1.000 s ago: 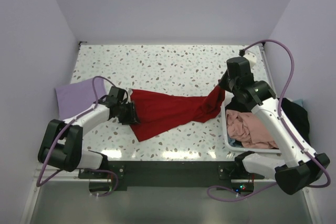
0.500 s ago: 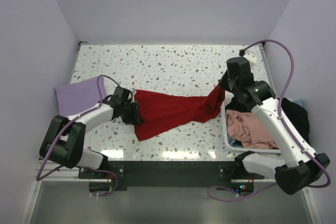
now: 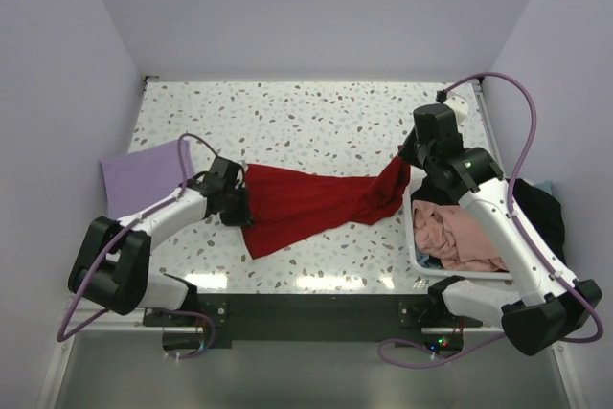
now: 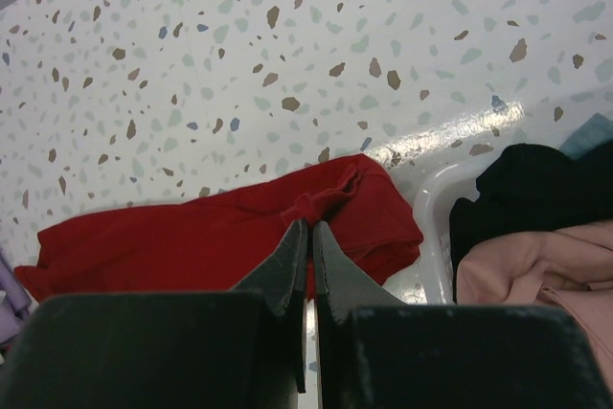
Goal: Fold and stack the t-shirts
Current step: Flatten the tshirt out
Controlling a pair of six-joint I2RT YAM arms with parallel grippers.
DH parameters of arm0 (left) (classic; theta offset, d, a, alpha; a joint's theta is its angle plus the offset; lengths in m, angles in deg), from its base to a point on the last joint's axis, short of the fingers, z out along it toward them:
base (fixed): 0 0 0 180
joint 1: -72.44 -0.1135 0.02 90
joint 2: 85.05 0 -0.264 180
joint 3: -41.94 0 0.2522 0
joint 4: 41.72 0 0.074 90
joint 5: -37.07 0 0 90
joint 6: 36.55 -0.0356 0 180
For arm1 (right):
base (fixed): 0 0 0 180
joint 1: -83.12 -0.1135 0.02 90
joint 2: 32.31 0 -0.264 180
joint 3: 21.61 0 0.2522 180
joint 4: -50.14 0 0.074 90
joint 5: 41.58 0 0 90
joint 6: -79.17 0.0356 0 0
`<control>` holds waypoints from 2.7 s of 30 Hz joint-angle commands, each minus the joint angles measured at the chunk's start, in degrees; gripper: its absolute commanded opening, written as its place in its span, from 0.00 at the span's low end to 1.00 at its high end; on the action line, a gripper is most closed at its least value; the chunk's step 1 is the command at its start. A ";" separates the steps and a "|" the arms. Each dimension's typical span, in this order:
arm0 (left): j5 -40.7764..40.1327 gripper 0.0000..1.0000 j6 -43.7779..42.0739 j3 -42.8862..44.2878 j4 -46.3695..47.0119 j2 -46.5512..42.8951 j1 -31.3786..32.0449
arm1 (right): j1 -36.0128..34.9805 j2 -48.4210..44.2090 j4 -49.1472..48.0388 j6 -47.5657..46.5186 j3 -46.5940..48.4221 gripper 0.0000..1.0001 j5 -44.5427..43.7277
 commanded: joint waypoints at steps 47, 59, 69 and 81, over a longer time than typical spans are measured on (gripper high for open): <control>-5.94 0.00 -0.32 41.10 -7.33 -10.27 -10.75 | 2.01 6.55 1.47 -13.44 25.82 0.00 -6.73; -19.71 0.00 -3.75 64.58 -4.34 -11.93 -18.95 | 2.54 6.39 -3.60 -21.79 51.50 0.00 -6.38; -26.95 0.00 -3.49 56.08 3.40 -27.04 -18.95 | 2.45 -1.88 -15.84 -29.61 52.81 0.00 -7.43; 6.56 0.00 -4.27 59.22 -3.28 -5.48 -20.96 | 2.80 18.56 -20.94 -34.97 53.08 0.00 -8.13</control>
